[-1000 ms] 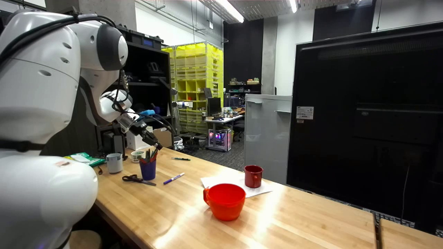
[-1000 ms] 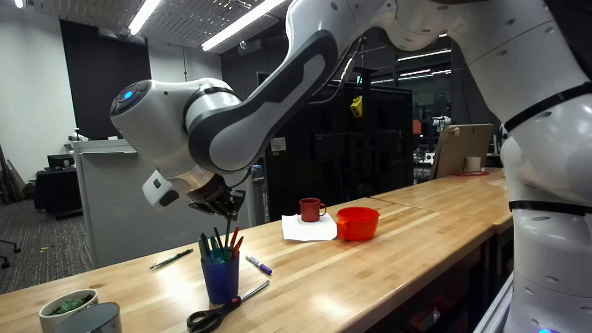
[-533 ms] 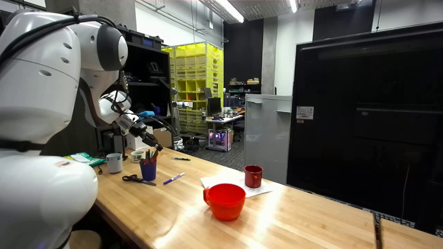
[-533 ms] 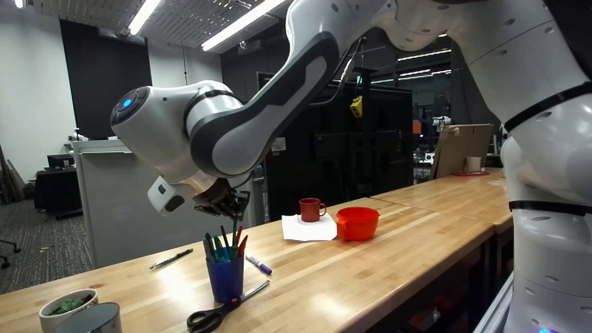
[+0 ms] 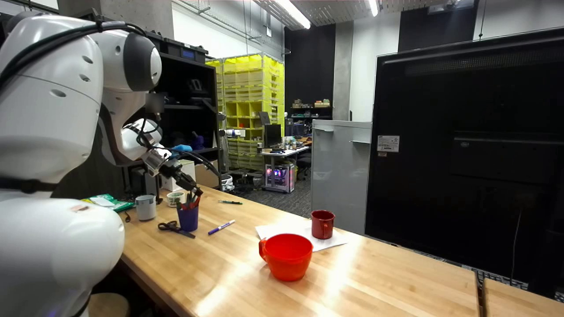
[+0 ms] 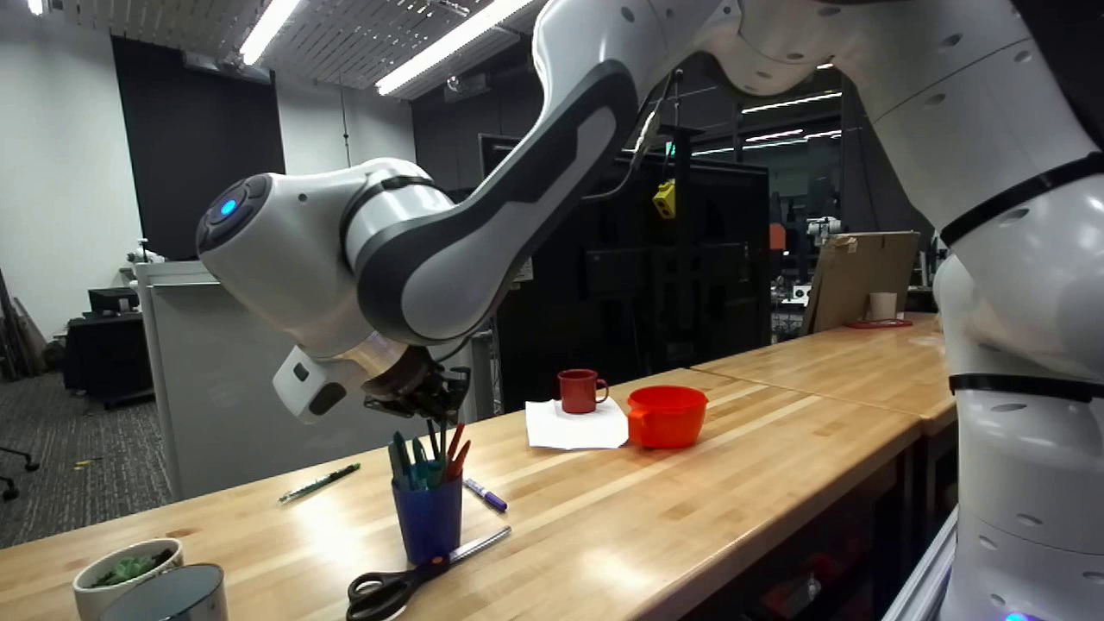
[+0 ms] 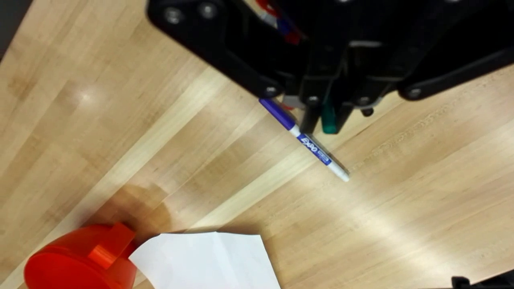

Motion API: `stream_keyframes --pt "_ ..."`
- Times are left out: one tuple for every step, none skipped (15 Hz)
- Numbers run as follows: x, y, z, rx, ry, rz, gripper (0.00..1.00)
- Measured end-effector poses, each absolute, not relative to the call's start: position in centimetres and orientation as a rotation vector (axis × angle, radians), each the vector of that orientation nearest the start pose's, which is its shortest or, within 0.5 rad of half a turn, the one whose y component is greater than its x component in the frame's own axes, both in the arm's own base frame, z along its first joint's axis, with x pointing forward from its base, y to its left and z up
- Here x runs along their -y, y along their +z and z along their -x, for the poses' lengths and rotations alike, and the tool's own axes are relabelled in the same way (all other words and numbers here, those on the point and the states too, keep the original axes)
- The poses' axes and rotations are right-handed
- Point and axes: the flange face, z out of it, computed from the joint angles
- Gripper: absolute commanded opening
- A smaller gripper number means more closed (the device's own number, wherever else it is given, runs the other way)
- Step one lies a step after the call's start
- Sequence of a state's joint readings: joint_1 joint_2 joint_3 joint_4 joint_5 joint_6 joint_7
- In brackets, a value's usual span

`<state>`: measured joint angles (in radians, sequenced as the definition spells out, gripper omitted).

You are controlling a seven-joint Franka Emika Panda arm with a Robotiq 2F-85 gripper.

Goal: Put the green pen in the blue cup.

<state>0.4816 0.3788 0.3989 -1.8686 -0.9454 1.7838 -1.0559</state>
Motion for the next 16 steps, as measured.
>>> stream_keyframes --pt "-40.7 31.8 -44.3 -2.224 -0.559 -0.915 0.39" --pt "-40.7 31.8 -44.2 -2.225 -0.560 -0.913 0.45" --pt "-40.8 31.8 -44.1 -2.225 -0.559 -0.913 0.51" --pt "-40.8 31.8 -44.2 -2.225 -0.558 -0.913 0.58" --pt "-40.8 31.9 -44.2 -2.224 -0.555 -0.915 0.65" --pt "-40.9 32.1 -44.4 -2.222 -0.550 -0.919 0.71" --pt "-41.0 32.5 -44.6 -2.219 -0.542 -0.925 0.79" --pt "-41.1 32.9 -44.8 -2.214 -0.531 -0.933 0.85" --pt "-41.2 33.5 -45.2 -2.209 -0.517 -0.941 0.93" --pt "-41.4 34.1 -45.5 -2.203 -0.502 -0.951 0.98" --pt "-41.5 34.8 -45.9 -2.198 -0.486 -0.962 1.00" --pt "-41.6 35.5 -46.3 -2.192 -0.469 -0.973 1.00" --pt "-41.8 36.2 -46.8 -2.186 -0.450 -0.985 1.00" --pt "-41.9 37.0 -47.2 -2.184 -0.431 -1.002 1.00" --pt "-42.0 37.8 -47.7 -2.192 -0.409 -1.026 1.00" --pt "-42.1 38.7 -48.2 -2.217 -0.381 -1.056 1.00"
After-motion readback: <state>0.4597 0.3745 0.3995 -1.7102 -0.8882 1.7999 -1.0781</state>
